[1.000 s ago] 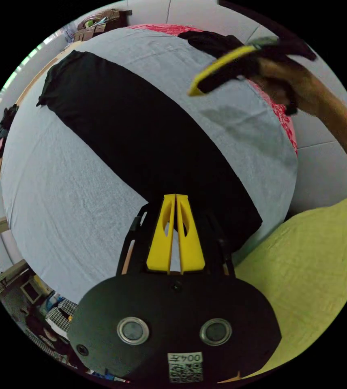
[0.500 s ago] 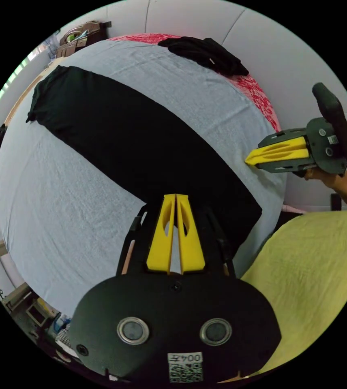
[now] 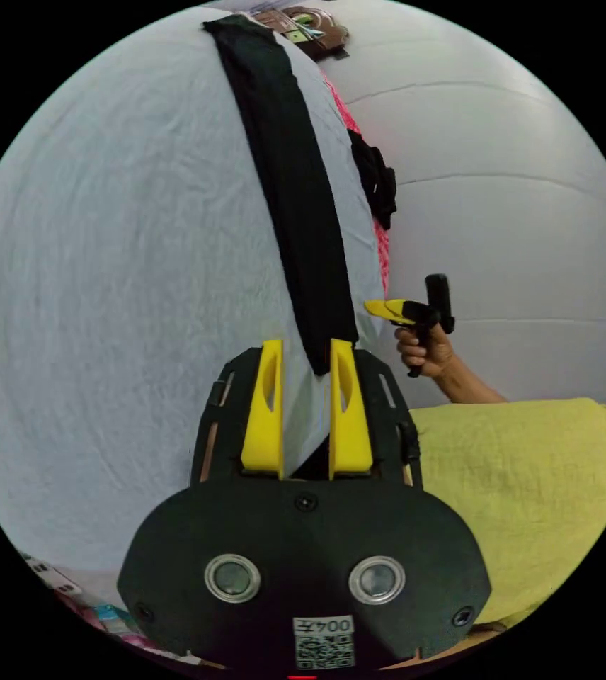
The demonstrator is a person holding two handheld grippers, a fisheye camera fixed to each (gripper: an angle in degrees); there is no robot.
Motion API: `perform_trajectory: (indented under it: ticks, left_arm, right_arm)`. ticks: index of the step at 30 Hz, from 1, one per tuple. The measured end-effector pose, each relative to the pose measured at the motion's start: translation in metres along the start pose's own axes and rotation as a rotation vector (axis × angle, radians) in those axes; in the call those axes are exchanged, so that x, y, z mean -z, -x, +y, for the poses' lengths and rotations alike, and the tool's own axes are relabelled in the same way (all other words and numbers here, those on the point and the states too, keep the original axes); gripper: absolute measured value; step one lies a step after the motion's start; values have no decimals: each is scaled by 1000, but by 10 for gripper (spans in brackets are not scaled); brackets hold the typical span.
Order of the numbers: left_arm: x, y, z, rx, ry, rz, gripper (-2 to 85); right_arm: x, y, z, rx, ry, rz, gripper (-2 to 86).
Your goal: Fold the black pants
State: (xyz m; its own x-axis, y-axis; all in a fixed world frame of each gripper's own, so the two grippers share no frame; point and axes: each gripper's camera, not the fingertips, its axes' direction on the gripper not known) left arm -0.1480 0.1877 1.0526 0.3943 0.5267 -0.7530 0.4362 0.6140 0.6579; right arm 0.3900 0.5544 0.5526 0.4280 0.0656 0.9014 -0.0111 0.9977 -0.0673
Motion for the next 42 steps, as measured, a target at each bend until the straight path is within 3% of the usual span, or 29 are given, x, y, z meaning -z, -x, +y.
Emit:
perform_trajectory:
  ticks: [6, 20, 33, 42]
  left_arm:
    - [17, -12, 25, -48, -56, -5, 117]
    - [37, -39, 73, -6, -89, 42, 99]
    - [45, -58, 96, 103, -136, 224, 75]
    - [50, -94, 116, 110, -120, 208, 31]
  right_arm:
    - [18, 3, 39, -12, -44, 64, 112]
    - [46, 18, 122, -45, -12, -56, 95]
    - [65, 44, 143, -98, -13, -204, 77]
    - [69, 86, 133, -87, 25, -224, 51]
